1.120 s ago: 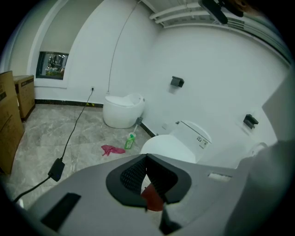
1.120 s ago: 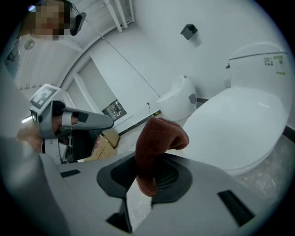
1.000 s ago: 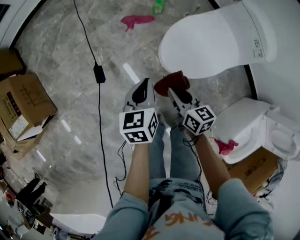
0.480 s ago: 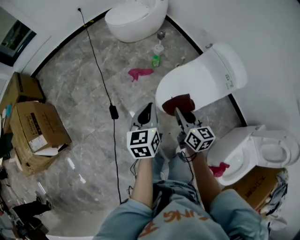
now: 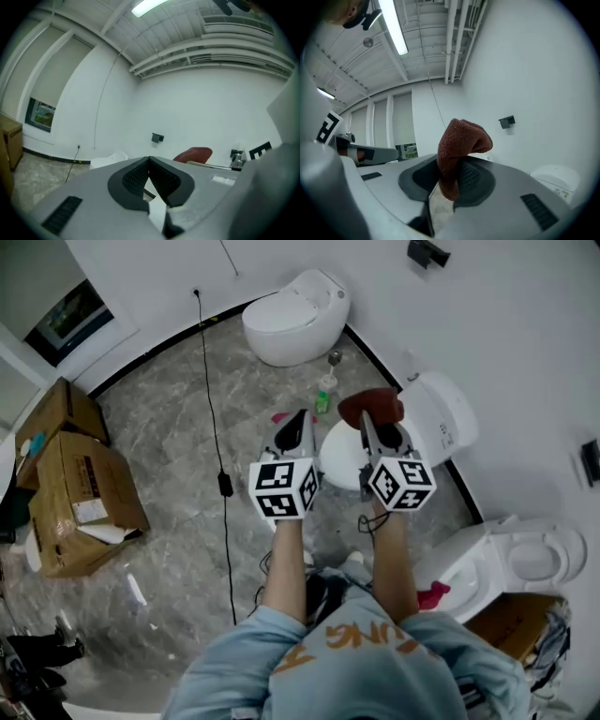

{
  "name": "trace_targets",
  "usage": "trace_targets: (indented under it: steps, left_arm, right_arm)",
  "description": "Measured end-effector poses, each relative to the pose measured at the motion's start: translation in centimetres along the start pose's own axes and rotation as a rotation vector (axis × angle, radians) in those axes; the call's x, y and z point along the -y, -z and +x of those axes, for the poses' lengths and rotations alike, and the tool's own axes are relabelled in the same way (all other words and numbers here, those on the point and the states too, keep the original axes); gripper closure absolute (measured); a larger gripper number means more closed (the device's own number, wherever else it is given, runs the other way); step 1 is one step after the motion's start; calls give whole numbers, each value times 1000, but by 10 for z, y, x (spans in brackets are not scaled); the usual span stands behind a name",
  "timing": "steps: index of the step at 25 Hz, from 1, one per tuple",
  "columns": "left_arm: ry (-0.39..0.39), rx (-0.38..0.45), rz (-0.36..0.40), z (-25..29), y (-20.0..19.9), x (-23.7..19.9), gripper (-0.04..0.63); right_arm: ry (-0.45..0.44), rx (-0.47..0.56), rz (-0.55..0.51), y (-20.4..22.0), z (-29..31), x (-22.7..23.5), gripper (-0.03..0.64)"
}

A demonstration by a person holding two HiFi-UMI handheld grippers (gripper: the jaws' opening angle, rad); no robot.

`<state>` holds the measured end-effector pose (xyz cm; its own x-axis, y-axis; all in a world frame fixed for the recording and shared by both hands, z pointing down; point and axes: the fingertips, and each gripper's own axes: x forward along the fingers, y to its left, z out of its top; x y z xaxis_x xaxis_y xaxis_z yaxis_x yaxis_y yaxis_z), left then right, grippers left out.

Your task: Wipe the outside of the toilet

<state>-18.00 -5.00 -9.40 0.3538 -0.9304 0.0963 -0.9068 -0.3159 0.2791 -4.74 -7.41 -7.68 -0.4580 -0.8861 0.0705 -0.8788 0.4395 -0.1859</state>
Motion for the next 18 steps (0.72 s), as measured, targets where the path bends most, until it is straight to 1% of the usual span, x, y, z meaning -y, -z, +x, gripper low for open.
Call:
trace_targets:
  steps: [3,5,8,10,12,14,18]
  left_arm:
    - [39,71,86,-9,-31,14,601]
    - [49,110,140,-17,-47,22,601]
    - [14,95,188,-25,-48,21,601]
    - [-8,92,193,-26,-50,21,601]
    - [-11,92,194,-23,-49,26,601]
    - [-13,77,194,-18,-43,27,601]
    - [-1,28,169,-11,-26,28,601]
  right_arm:
    - [-23,-9,-100,-25,-5,-11,538]
    - [-48,-14,-144,-34,-8,-19,538]
    - [-68,-19,-185,-34,-10,-32,538]
    - [-72,-23,-207,-33,-12,-36,538]
    - [-77,-27,-241,-34,-15,-35,538]
    - [-78,-38,-268,-36,-16,-33,537]
    - [-68,-80,-273,-32,-17,-30,537]
